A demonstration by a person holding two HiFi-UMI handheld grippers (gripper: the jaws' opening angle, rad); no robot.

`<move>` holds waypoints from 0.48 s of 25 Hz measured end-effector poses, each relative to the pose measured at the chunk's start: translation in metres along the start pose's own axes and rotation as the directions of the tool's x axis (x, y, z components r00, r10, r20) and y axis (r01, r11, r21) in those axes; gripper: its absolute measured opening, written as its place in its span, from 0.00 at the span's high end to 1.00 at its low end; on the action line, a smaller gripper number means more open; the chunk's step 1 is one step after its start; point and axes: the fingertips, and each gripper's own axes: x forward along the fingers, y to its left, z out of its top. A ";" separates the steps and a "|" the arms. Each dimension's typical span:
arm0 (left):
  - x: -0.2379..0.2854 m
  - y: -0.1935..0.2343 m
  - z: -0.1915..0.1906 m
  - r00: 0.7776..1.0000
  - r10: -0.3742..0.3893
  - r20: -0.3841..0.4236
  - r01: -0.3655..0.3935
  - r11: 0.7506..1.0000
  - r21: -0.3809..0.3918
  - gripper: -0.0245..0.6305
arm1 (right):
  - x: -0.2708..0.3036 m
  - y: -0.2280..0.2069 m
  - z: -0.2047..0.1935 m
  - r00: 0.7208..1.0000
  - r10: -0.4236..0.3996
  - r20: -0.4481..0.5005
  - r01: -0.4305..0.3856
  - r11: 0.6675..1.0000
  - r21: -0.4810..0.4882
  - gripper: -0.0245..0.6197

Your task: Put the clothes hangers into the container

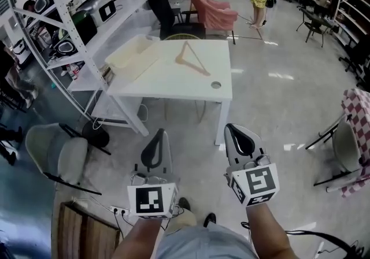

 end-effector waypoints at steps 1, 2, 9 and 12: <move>0.004 0.001 -0.003 1.000 0.002 -0.006 -0.002 1.000 0.001 0.95 | 0.003 -0.001 -0.002 1.000 0.006 -0.002 -0.006 1.000 0.002 0.95; 0.009 0.003 -0.006 1.000 0.004 -0.008 -0.004 1.000 0.004 0.94 | 0.007 -0.001 -0.006 1.000 0.011 -0.008 -0.011 1.000 0.003 0.94; 0.068 0.030 -0.042 0.999 -0.013 -0.046 0.012 1.000 -0.013 0.94 | 0.075 -0.010 -0.033 0.998 0.012 -0.060 -0.011 1.000 0.020 0.94; 0.103 0.045 -0.052 0.999 -0.028 -0.041 0.028 1.000 -0.011 0.94 | 0.110 -0.014 -0.037 0.998 0.014 -0.064 -0.013 1.000 0.018 0.94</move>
